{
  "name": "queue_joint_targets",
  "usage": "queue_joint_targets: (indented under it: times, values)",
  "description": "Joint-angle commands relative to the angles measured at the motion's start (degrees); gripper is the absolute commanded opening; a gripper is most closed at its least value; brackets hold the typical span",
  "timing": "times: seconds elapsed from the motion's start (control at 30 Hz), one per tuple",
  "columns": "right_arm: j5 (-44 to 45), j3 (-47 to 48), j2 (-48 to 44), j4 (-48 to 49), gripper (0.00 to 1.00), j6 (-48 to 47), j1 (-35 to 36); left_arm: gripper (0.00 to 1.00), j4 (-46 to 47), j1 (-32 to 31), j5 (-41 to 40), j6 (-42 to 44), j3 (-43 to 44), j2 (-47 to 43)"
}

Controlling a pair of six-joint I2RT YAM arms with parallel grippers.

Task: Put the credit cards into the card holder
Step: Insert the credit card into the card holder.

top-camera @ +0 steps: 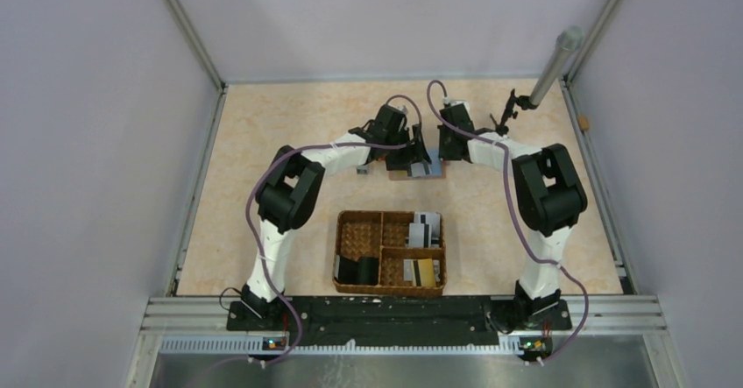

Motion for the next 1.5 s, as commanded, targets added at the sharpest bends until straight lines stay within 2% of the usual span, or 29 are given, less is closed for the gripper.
queue_joint_targets:
  times: [0.0, 0.33, 0.57, 0.93, 1.47]
  values:
    - [-1.38, -0.63, -3.33, 1.17, 0.00, 0.76, -0.50, 0.77, -1.49, 0.44, -5.51, 0.15, -2.36, -3.17]
    - [-1.46, -0.96, -3.51, 1.36, 0.00, 0.92, -0.55, 0.77, 4.51, 0.69, -3.49, -3.42, -3.50, -0.90]
    - [-1.72, -1.16, -3.51, 1.45, 0.00, 1.11, -0.54, 0.75, 9.56, 0.51, 1.23, -5.84, -1.64, 1.46]
    - [-1.70, -1.57, -3.42, 1.68, 0.00, 1.18, -0.52, 0.75, 15.48, -0.55, 5.02, -6.25, 0.38, 3.74]
    - [0.38, -2.11, -4.95, 0.58, 0.00, 1.44, -0.78, 0.75, 16.89, -2.29, 5.27, -6.76, 1.73, 3.39]
